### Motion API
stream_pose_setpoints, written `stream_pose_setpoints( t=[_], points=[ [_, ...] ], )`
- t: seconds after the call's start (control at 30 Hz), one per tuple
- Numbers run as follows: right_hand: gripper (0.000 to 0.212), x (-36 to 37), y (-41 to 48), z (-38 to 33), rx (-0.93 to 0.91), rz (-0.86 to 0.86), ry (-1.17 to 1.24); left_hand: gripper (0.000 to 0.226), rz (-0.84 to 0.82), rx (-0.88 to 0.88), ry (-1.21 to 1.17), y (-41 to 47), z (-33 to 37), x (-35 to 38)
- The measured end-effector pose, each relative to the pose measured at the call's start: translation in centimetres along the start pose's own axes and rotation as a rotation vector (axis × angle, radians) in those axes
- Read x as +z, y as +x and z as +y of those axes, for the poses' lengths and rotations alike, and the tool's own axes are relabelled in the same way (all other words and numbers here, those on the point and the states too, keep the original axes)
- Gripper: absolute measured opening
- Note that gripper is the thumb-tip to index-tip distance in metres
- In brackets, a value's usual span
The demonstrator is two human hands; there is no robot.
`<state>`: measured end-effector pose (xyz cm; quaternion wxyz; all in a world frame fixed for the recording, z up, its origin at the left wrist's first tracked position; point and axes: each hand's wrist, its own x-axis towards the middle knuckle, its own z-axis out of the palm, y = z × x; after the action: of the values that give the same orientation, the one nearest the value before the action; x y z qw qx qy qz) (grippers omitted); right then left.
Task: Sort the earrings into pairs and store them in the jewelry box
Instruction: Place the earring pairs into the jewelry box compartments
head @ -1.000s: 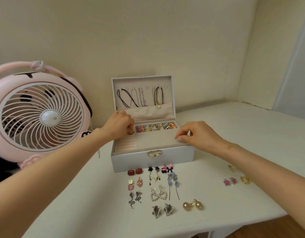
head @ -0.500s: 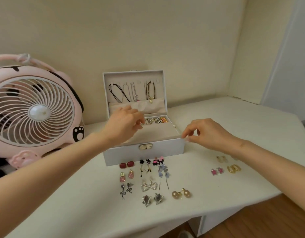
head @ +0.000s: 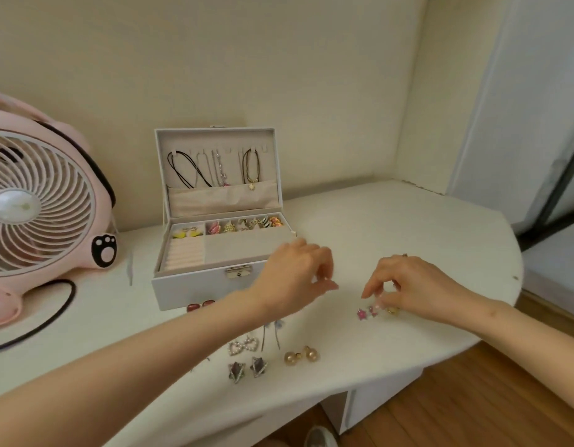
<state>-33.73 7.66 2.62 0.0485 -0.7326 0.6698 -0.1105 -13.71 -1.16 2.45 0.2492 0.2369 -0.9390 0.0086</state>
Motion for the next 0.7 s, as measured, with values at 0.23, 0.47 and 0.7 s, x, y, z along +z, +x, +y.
stream_pose_setpoints(
  t=[0.23,0.47,0.7],
  points=[
    [0.009,1.0,0.0,-0.9,0.048,-0.036,-0.038,0.037,-0.294,-0.134,-0.094,2.2,3.8,4.1],
    [0.03,0.8,0.7,-1.4,0.039,-0.019,0.068,0.028,-0.286,-0.15,-0.128,1.7,3.2,3.2],
    [0.015,0.0,4.7,-6.0,-0.072,0.085,0.375,0.012,-0.14,-0.193,-0.12,-1.1,-1.5,-2.9]
  ],
)
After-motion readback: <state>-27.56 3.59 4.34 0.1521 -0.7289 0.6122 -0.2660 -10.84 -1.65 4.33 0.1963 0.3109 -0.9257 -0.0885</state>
